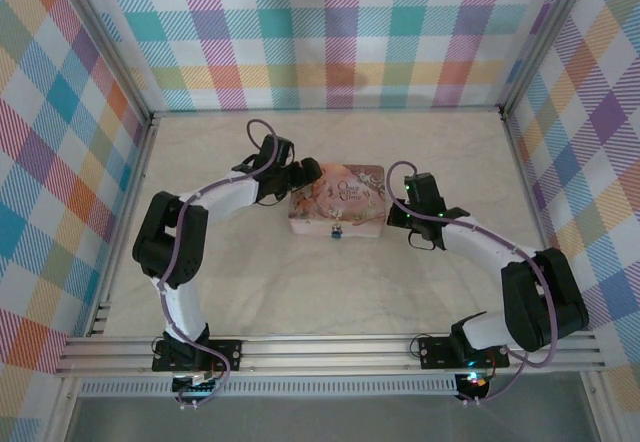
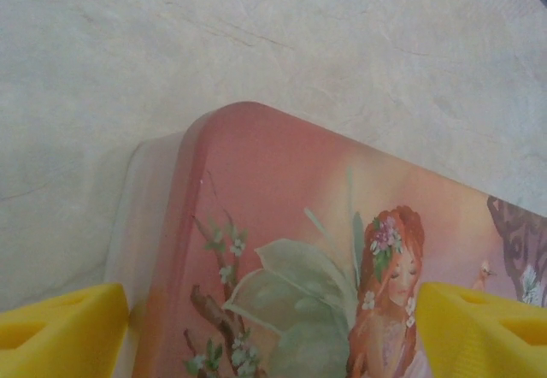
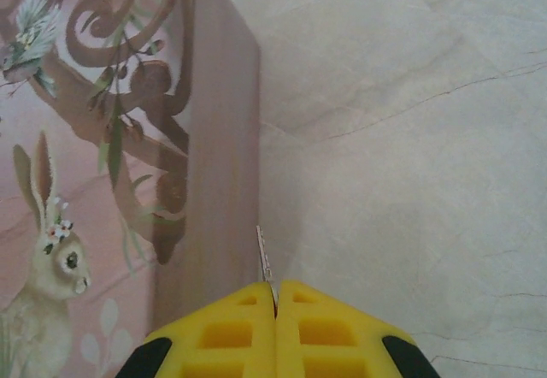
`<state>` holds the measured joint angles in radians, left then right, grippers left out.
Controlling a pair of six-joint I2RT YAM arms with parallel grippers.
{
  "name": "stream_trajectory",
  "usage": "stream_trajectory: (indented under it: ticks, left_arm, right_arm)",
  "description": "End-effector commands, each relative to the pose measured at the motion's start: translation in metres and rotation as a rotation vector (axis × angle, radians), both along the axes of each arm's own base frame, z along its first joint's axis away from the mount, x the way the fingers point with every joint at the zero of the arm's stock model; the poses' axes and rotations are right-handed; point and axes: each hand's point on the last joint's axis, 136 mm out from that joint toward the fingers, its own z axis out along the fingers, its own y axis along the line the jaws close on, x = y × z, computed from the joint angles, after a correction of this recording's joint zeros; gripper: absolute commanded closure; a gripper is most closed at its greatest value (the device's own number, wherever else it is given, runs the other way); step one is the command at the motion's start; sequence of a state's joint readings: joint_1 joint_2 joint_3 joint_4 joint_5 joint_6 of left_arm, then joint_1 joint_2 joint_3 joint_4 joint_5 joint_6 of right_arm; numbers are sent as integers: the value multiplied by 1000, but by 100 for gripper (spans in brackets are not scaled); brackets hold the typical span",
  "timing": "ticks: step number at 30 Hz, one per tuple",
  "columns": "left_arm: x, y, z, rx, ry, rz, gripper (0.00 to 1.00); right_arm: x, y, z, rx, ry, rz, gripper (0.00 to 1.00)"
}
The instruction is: Unlock a padlock with a key
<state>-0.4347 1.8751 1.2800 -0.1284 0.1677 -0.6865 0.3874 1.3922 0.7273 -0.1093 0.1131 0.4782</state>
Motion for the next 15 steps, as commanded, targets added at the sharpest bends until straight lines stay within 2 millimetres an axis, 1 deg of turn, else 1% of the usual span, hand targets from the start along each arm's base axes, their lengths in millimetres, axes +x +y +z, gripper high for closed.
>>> stream_trajectory:
  ticks: [1, 5, 8, 10, 12, 15]
  left_arm:
    - [13, -13, 15, -52, -32, -49, 14]
    - [21, -19, 17, -63, -34, -60, 14]
    - [22, -15, 23, -57, -48, -46, 11]
    - [16, -7, 31, -55, -67, -32, 7]
    - [9, 3, 40, -46, -90, -18, 0]
    - [-11, 18, 54, -26, -126, -14, 0]
  right_arm:
    - [3, 12, 5, 42, -9, 20, 100]
    - [-5, 21, 3, 42, 10, 44, 100]
    - [-11, 17, 3, 29, 22, 26, 100]
    - [-16, 8, 8, -3, 21, 6, 100]
    - [-19, 0, 15, -32, 9, -8, 100]
    - [-20, -10, 33, -78, -13, -10, 100]
